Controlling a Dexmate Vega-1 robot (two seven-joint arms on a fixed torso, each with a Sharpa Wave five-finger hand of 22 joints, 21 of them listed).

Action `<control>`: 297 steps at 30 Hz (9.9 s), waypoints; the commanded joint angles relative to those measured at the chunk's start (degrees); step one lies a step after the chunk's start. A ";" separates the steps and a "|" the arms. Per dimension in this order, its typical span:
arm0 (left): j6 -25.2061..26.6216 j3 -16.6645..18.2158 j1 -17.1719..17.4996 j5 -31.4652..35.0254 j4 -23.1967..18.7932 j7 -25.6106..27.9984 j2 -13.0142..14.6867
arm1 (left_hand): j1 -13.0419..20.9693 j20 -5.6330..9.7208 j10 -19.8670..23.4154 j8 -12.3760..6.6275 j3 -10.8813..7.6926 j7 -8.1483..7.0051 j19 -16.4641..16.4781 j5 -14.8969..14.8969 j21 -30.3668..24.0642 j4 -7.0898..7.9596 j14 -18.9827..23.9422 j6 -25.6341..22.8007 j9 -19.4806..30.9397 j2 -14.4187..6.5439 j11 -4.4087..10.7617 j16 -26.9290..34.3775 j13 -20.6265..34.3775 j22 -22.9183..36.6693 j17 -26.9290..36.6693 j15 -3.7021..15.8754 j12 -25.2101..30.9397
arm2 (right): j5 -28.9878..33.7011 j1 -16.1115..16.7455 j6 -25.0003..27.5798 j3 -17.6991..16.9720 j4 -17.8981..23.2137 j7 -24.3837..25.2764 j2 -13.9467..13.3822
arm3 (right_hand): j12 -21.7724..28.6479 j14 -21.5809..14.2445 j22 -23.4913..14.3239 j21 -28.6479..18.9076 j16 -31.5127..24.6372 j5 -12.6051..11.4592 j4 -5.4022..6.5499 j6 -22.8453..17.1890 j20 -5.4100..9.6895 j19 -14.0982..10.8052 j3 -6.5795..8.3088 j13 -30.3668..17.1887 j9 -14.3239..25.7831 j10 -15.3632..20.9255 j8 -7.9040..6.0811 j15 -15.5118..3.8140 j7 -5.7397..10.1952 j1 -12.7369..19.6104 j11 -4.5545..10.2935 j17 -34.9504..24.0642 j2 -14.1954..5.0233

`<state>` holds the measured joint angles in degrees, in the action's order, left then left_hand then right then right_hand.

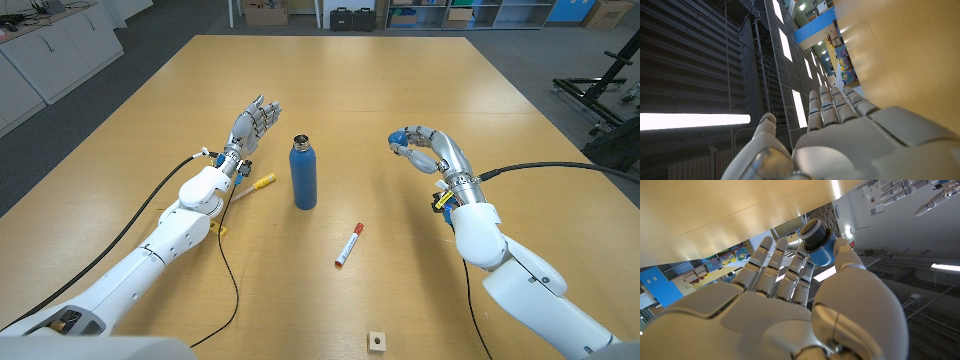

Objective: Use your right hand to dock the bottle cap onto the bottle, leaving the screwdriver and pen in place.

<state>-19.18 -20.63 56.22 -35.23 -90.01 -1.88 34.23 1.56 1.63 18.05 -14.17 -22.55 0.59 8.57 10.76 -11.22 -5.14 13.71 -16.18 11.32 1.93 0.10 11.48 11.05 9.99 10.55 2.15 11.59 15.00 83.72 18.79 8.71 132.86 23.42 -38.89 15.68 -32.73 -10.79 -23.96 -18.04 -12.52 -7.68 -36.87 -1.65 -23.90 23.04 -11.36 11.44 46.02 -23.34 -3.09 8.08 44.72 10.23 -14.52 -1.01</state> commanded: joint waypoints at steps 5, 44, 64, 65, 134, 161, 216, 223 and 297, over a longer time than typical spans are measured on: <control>0.12 0.36 0.64 0.35 -1.23 0.53 0.67 | -0.02 -0.08 0.63 0.31 -0.04 -0.15 0.04 -0.07 0.02 -0.50 0.48 -0.48 0.26 -0.49 -0.16 -0.19 0.18 0.27 0.12 0.12 0.08 | -4.88 -6.00 -6.41 3.23 -4.16 0.02 -0.36 | -0.23 1.42 -0.10 -0.07 0.28 0.16 -0.03 -5.37 0.23 -0.16 -0.28 -0.16 0.14 3.31 -0.33 -3.64 4.59 -0.60 2.43 -0.36 -1.47; -1.25 1.16 2.06 0.06 -1.53 0.64 0.78 | -0.08 -0.15 0.65 0.34 -0.01 -0.30 -0.01 -0.09 0.02 -0.63 0.51 -0.77 0.29 -0.57 -0.10 -0.19 0.19 0.27 0.13 0.12 0.04 | -13.36 -22.85 -17.21 15.40 -16.24 -4.15 3.03 | -0.96 2.72 -0.12 0.20 1.76 0.52 -0.39 -5.98 0.42 -0.49 -0.38 -0.24 0.11 4.11 0.14 -0.97 4.56 0.07 2.42 0.55 -1.80; -0.72 1.01 1.97 0.40 -2.24 0.91 1.01 | -0.11 0.08 1.02 0.32 0.01 -0.22 -0.05 -0.10 0.02 -0.70 0.52 -1.04 0.31 -0.61 -0.22 -0.19 0.19 0.27 0.13 0.13 0.15 | -13.39 -25.99 -21.60 19.22 -18.19 -5.63 4.52 | -1.17 2.38 -0.14 0.28 1.81 0.66 -0.20 -6.19 0.38 -0.56 -0.63 -0.26 0.11 4.36 0.27 -1.76 4.57 -0.18 2.43 0.64 -1.98; -0.70 1.04 2.02 0.36 -2.30 0.93 1.02 | -0.11 0.02 0.98 0.32 0.01 -0.26 -0.03 -0.10 0.02 -0.71 0.52 -1.08 0.31 -0.61 -0.14 -0.19 0.19 0.27 0.13 0.15 0.13 | -13.32 -26.09 -21.62 19.41 -18.12 -5.78 4.53 | -1.18 2.42 -0.14 0.30 1.84 0.67 -0.21 -6.20 0.36 -0.52 -0.64 -0.26 0.11 4.38 0.27 -1.84 4.58 -0.18 2.43 0.65 -1.96; -0.57 1.09 2.21 0.07 -1.49 1.06 0.75 | -0.16 -0.12 1.18 0.46 0.05 -0.28 -0.08 -0.10 0.00 -0.94 0.54 -1.41 0.35 -0.75 0.09 -0.20 0.19 0.27 0.13 0.17 0.09 | -8.81 -25.82 -26.79 24.00 -21.09 -7.18 6.39 | -1.71 1.64 -0.20 1.36 1.67 0.97 0.08 -7.11 -0.63 1.38 -1.15 -0.35 0.12 5.14 0.47 -3.67 4.63 -0.67 2.46 0.32 -2.60; -0.84 1.12 2.20 -0.47 -0.48 0.63 0.54 | -0.10 -0.09 1.09 0.53 0.00 -0.38 -0.08 -0.10 0.00 -1.02 0.51 -1.44 0.36 -0.88 0.15 -0.22 0.19 0.27 0.13 0.16 0.02 | -7.69 -26.82 -26.41 25.27 -21.62 -7.54 7.44 | -1.82 1.56 -0.20 1.46 1.64 1.03 0.11 -7.15 -0.83 1.50 -1.24 -0.36 0.12 5.21 0.55 -3.59 4.64 -0.77 2.46 0.24 -2.70; -1.95 1.53 2.42 -1.04 0.16 -0.24 0.57 | -0.03 -0.22 1.07 0.64 -0.09 -0.44 -0.13 -0.13 0.00 -1.21 0.51 -1.57 0.39 -1.11 0.21 -0.23 0.20 0.27 0.12 0.14 -0.03 | -6.56 -25.88 -25.78 26.12 -22.23 -7.71 6.95 | -3.04 2.43 -0.24 2.29 2.25 1.42 -0.20 -4.15 -2.14 2.55 -2.06 -0.61 0.13 3.17 2.51 -2.73 4.53 -1.19 2.41 -0.05 -1.96; -1.96 1.54 2.50 -1.14 0.09 -0.35 0.59 | -0.03 -0.26 1.10 0.66 -0.10 -0.42 -0.13 -0.14 0.00 -1.23 0.47 -1.56 0.39 -1.14 0.23 -0.24 0.20 0.27 0.12 0.16 -0.03 | -6.59 -25.78 -25.80 26.12 -22.21 -7.96 6.58 | -3.41 3.15 -0.25 2.63 2.58 1.64 -0.08 -3.32 -2.99 2.99 -2.59 -0.89 0.22 1.75 3.13 -2.02 4.46 -1.84 2.35 -0.21 -1.55; -2.13 1.10 3.21 -0.42 -1.06 0.26 0.42 | -0.07 -0.16 1.18 0.59 -0.14 -0.72 -0.08 -0.19 -0.05 -1.42 0.57 -2.27 0.44 -1.35 0.05 -0.21 0.21 0.27 0.13 0.22 -0.04 | -15.31 -21.19 -33.63 19.74 -23.45 -9.11 3.27 | -4.27 16.87 -0.42 7.97 5.70 2.09 4.86 21.53 3.02 9.07 -9.36 -0.17 0.55 -24.21 12.92 5.33 -14.52 -17.97 -13.52 -1.43 -2.99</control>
<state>-21.00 -19.21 59.37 -36.11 -90.76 -1.85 34.94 1.48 1.63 18.85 -13.73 -22.64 -0.14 8.57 10.76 -11.22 -6.16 13.71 -18.13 11.57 0.95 0.31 11.22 11.05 9.99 10.54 2.15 11.59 1.67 60.24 -13.81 31.10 109.14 13.49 -34.19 11.03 -15.02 -11.18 -15.56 -11.95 -10.31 -2.97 -15.16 1.36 -13.97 13.69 -11.44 11.97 21.49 -10.15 2.10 -5.57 27.27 -2.57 -15.94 -3.97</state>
